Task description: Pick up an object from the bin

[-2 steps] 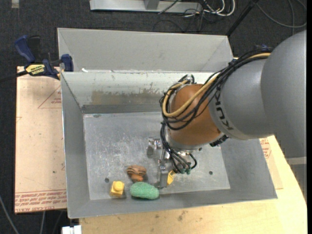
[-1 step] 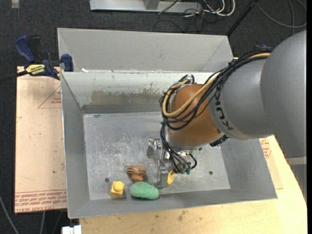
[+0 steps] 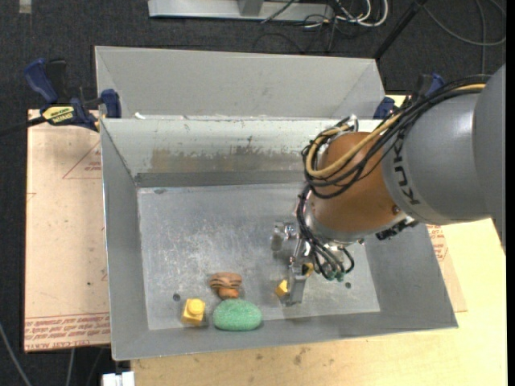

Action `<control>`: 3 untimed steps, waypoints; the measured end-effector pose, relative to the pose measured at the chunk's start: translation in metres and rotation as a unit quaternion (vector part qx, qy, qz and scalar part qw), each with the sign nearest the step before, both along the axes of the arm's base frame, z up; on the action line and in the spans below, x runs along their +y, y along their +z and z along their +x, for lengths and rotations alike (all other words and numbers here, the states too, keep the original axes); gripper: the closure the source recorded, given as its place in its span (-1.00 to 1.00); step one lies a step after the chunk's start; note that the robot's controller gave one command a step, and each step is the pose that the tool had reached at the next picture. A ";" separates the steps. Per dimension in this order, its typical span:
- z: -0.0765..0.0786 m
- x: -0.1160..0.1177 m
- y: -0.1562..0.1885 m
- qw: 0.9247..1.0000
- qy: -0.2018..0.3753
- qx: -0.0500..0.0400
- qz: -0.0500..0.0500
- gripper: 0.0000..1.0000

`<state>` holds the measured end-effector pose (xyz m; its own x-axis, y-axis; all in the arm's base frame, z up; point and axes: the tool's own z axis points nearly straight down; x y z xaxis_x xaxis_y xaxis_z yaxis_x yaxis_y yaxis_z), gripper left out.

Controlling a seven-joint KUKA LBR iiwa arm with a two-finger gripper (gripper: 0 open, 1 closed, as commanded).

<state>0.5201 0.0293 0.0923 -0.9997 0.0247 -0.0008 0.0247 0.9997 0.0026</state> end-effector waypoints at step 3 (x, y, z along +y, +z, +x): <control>0.066 0.013 0.015 1.000 0.020 0.001 0.002 -1.00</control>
Offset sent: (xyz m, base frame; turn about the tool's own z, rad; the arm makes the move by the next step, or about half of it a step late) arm 0.1030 0.0735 -0.0105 0.0325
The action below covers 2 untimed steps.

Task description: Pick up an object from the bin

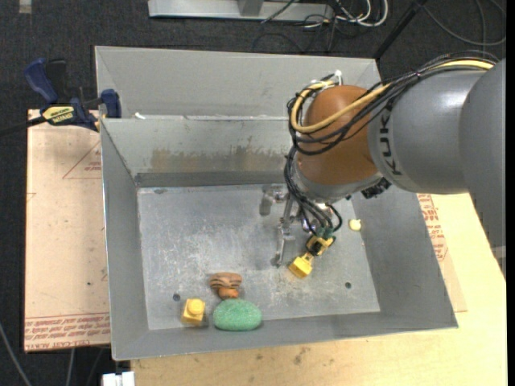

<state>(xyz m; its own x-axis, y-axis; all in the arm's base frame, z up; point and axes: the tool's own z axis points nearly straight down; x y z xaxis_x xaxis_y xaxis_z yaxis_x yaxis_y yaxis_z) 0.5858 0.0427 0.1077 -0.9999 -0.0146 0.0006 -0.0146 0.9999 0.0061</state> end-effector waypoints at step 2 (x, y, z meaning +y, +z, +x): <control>0.029 -0.070 -0.016 1.000 0.008 -0.002 -0.003 -1.00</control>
Offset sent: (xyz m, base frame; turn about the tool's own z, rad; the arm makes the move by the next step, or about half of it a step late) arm -0.0016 -0.0890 -0.0074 -0.0090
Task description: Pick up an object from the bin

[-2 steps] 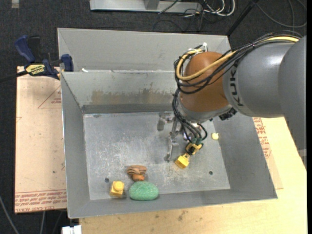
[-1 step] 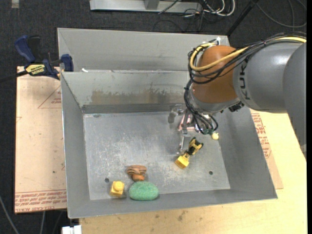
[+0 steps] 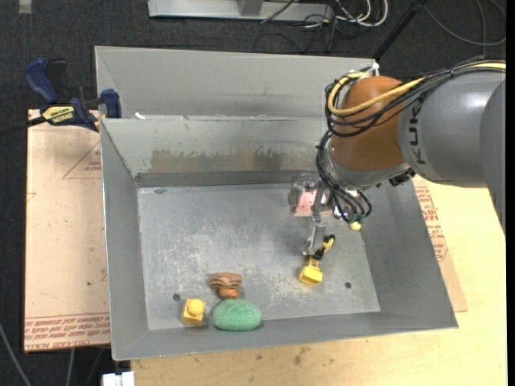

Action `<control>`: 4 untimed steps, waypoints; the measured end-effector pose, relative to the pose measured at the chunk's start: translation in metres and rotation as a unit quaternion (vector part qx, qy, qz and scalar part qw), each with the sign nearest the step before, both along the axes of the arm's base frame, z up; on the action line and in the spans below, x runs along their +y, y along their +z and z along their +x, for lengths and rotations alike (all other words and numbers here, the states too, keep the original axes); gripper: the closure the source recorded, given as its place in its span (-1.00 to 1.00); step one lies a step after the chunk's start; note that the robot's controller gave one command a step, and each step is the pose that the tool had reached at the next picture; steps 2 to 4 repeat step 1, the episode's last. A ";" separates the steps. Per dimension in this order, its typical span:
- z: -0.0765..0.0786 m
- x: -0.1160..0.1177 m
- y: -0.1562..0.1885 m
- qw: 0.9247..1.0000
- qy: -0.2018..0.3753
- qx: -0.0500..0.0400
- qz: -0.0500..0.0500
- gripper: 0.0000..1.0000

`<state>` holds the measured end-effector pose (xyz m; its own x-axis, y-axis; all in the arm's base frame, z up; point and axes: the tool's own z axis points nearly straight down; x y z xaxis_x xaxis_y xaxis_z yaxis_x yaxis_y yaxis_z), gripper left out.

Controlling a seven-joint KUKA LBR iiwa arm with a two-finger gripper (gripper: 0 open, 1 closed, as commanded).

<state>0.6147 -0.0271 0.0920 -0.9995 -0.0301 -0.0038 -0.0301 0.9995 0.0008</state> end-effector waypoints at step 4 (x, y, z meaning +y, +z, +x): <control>-0.037 -0.026 -0.020 1.000 -0.024 0.001 0.000 -1.00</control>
Offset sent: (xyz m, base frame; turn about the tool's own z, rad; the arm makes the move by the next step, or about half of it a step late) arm -0.0945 -0.0600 -0.0220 -0.2344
